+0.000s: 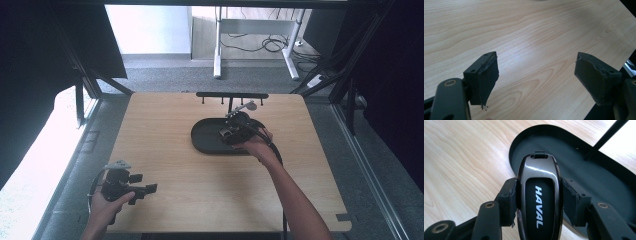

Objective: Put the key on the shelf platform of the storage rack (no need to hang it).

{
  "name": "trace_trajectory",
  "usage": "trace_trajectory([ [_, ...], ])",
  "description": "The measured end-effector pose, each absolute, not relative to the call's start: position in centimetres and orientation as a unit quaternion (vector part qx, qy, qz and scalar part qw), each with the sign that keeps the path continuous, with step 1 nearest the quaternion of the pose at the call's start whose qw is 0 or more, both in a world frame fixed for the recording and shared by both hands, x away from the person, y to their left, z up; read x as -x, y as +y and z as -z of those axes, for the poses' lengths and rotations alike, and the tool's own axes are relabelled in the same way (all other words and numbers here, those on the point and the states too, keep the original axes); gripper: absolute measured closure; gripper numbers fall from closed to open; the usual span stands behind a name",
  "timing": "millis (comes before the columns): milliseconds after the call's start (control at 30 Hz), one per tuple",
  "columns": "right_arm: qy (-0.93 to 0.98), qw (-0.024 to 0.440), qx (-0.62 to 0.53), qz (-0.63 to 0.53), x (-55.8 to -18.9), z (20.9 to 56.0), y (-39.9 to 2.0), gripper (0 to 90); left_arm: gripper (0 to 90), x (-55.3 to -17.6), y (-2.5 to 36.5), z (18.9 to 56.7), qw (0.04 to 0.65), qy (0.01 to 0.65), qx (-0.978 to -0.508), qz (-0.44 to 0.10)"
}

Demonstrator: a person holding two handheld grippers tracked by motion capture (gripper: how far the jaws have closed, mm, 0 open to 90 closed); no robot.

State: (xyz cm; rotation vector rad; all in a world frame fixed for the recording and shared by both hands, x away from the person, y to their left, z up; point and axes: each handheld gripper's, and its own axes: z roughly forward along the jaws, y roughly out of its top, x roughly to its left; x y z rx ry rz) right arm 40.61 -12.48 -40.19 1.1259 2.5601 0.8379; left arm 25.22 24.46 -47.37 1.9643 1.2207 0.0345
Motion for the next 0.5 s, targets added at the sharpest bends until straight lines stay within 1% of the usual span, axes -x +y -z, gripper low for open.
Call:
trace_trajectory([
  [500, 0.859, 0.112, -0.417, -0.274, -43.1, 41.0, -13.4, 49.8, 19.7, -25.2, 24.6, 47.4, 0.402, 0.484, -0.777, -0.014],
])
